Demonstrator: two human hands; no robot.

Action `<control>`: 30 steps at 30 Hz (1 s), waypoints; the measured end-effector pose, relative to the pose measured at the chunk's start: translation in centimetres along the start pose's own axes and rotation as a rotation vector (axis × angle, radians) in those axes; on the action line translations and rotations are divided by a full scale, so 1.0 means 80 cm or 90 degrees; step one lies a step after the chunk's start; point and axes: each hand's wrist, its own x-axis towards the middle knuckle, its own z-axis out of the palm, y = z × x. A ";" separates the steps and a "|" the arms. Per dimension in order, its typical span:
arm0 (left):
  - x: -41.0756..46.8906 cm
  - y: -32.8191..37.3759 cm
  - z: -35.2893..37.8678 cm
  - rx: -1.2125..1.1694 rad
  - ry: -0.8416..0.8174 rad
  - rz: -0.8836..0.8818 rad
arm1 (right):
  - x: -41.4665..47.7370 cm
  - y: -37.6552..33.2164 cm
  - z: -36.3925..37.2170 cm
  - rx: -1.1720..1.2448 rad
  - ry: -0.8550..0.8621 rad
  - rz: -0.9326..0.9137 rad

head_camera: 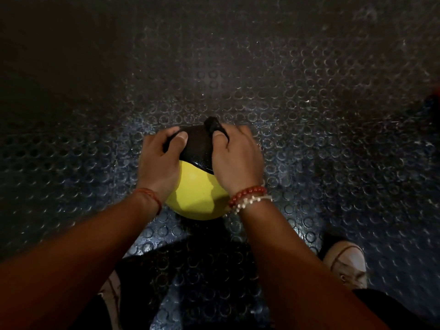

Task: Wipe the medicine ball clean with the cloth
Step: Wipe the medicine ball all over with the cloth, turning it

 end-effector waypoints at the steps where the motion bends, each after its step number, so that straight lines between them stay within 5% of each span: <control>1: -0.001 0.001 -0.001 -0.006 -0.004 0.002 | 0.010 -0.001 0.000 -0.007 -0.027 -0.006; 8: -0.006 0.002 -0.002 -0.002 0.002 0.001 | 0.067 0.015 -0.011 0.107 -0.247 0.185; 13: -0.008 0.007 0.002 0.000 0.021 -0.011 | 0.049 0.031 -0.015 0.250 -0.221 0.362; 19: -0.009 0.009 0.005 0.022 0.033 -0.012 | -0.004 0.026 -0.001 0.224 0.013 0.289; 23: -0.009 0.008 0.003 0.039 0.025 0.006 | -0.026 0.009 0.005 0.074 0.054 0.103; 26: -0.010 0.004 0.001 0.035 0.017 0.022 | -0.016 0.000 0.008 -0.011 0.045 -0.021; 30: -0.007 0.001 -0.001 0.023 0.007 0.019 | 0.025 -0.004 -0.001 -0.048 -0.085 -0.030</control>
